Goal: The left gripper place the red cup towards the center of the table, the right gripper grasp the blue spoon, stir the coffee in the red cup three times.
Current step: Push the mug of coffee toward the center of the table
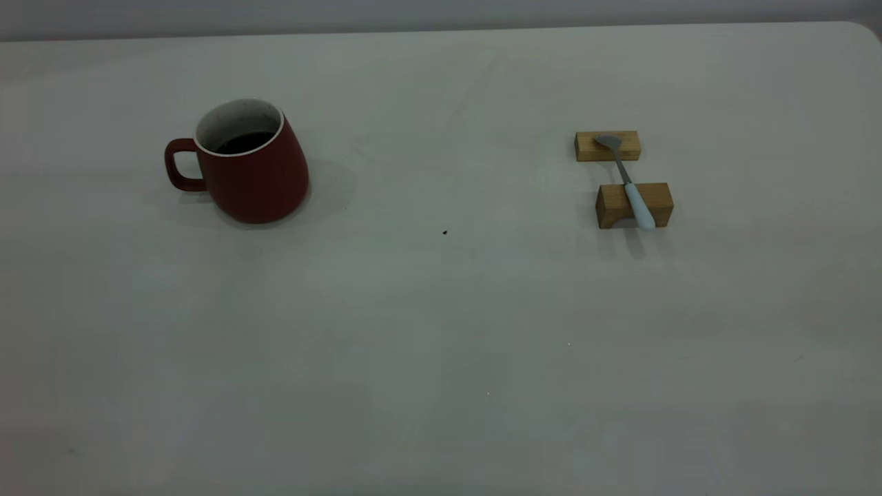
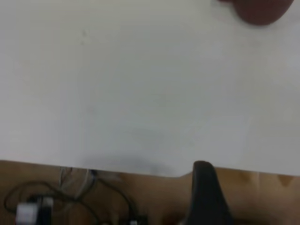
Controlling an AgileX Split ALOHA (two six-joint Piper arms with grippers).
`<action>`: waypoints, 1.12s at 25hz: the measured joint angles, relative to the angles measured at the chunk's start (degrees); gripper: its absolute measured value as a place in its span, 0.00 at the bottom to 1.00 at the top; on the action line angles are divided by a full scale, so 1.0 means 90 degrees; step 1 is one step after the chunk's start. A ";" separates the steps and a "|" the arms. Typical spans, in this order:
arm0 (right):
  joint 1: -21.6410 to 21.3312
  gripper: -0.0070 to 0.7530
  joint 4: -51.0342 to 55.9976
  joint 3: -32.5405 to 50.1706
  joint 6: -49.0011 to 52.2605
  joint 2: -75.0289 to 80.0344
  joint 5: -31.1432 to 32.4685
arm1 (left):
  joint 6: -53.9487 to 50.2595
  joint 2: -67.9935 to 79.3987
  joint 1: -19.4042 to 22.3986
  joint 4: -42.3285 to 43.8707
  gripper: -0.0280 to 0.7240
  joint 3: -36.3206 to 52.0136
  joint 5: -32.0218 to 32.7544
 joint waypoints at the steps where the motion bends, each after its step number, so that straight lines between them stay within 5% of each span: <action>1: 0.0000 0.32 0.0000 0.0000 0.0000 0.0000 0.0000 | -0.0060 0.0408 0.0000 0.0000 0.77 -0.0041 -0.0159; 7: 0.0000 0.32 0.0000 0.0000 0.0000 0.0000 0.0000 | -0.0150 0.2318 0.0000 -0.0024 0.77 -0.0368 -0.1335; 19: 0.0000 0.32 0.0000 0.0000 0.0000 0.0000 0.0000 | 0.1532 0.6707 0.0005 -0.0024 0.77 -0.2417 -0.2092; 28: 0.0000 0.32 0.0000 0.0000 0.0000 0.0000 0.0000 | 0.4689 0.9026 0.0000 -0.0012 0.77 -0.3851 -0.2368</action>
